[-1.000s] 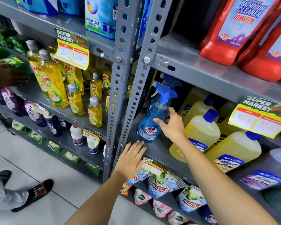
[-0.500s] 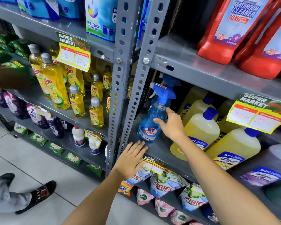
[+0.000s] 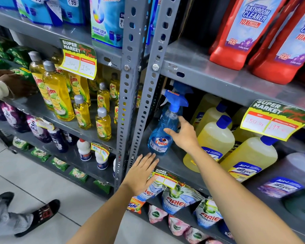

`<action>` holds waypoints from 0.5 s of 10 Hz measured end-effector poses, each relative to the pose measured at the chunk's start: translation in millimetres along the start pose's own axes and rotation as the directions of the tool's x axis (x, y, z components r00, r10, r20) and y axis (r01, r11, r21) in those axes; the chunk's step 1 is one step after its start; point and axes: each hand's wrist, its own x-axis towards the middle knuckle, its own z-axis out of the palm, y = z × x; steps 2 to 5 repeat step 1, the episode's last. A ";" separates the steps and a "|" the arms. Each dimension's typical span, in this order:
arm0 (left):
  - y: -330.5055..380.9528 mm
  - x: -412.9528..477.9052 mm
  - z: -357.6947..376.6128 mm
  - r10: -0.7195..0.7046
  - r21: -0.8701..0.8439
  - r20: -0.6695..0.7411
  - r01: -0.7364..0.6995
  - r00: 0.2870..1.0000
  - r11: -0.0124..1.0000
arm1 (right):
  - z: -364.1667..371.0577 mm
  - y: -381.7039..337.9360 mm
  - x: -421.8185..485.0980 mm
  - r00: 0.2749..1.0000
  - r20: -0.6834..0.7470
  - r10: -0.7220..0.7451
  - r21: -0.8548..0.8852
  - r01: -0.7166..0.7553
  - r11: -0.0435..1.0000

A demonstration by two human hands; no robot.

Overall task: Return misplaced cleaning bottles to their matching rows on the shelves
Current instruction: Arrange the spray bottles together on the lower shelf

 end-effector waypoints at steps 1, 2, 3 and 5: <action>0.2 0.1 -3.0 -0.014 -0.006 0.003 0.014 1.000 1.000 | -2.5 -2.8 0.6 0.998 0.053 0.022 0.038 -0.024 0.999; 0.2 0.1 -3.0 -0.014 -0.006 0.003 0.014 1.000 1.000 | -2.5 -2.8 0.6 0.998 0.053 0.022 0.038 -0.024 0.999; 0.2 0.1 -3.0 -0.014 -0.006 0.003 0.014 1.000 1.000 | -2.5 -2.8 0.6 0.998 0.053 0.022 0.038 -0.024 0.999; 0.2 0.1 -3.0 -0.014 -0.006 0.003 0.014 1.000 1.000 | -2.5 -2.8 0.6 0.998 0.053 0.022 0.038 -0.024 0.999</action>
